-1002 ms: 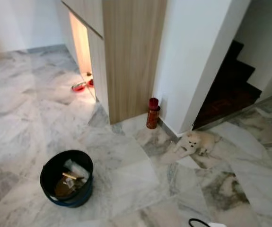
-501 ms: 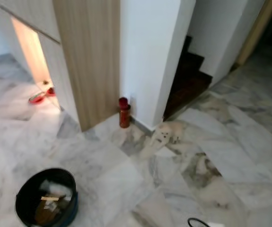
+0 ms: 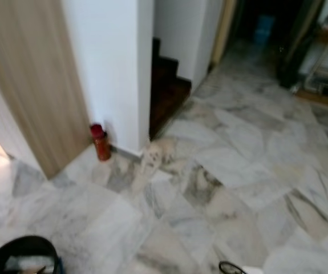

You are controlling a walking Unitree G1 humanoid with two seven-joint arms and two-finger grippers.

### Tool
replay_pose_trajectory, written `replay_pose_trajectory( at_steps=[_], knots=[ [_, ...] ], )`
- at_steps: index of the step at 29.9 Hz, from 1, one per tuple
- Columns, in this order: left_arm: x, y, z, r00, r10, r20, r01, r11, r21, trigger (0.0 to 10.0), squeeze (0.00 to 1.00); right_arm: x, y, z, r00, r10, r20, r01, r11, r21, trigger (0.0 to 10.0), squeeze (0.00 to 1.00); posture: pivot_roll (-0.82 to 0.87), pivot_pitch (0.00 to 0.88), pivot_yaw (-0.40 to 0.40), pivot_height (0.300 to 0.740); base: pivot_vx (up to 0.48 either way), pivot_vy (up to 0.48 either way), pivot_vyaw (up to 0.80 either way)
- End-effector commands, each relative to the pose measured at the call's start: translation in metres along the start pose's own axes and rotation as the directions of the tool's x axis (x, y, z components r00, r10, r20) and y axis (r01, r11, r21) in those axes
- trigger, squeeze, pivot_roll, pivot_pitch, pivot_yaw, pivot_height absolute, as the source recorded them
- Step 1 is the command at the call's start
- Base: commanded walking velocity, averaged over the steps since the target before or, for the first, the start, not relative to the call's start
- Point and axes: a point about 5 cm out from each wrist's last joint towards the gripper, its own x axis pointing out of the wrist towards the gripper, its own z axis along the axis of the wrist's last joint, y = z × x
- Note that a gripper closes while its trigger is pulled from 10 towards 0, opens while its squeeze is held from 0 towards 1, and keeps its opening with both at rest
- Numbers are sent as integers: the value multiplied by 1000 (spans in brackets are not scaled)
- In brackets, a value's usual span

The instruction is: Sweep floor

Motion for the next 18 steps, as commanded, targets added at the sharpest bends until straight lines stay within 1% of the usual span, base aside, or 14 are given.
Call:
replay_pose_trajectory(
  at_steps=[1, 18],
  knots=[
    [2, -2, 5, 1000, -10, 13, 10, 999, 30, 10000, 0, 0, -2, -3, 1000, -3, -16, 4, 999, 39, 10000, 0, 39, 0, 1, 740, 0, 0, -800],
    [2, -3, 7, 1000, -14, 21, 13, 999, 31, 10000, 0, 0, -2, -1, 1000, -9, -9, 9, 999, 43, 10000, 0, 41, 0, -12, 740, 0, 0, -790]
  ],
)
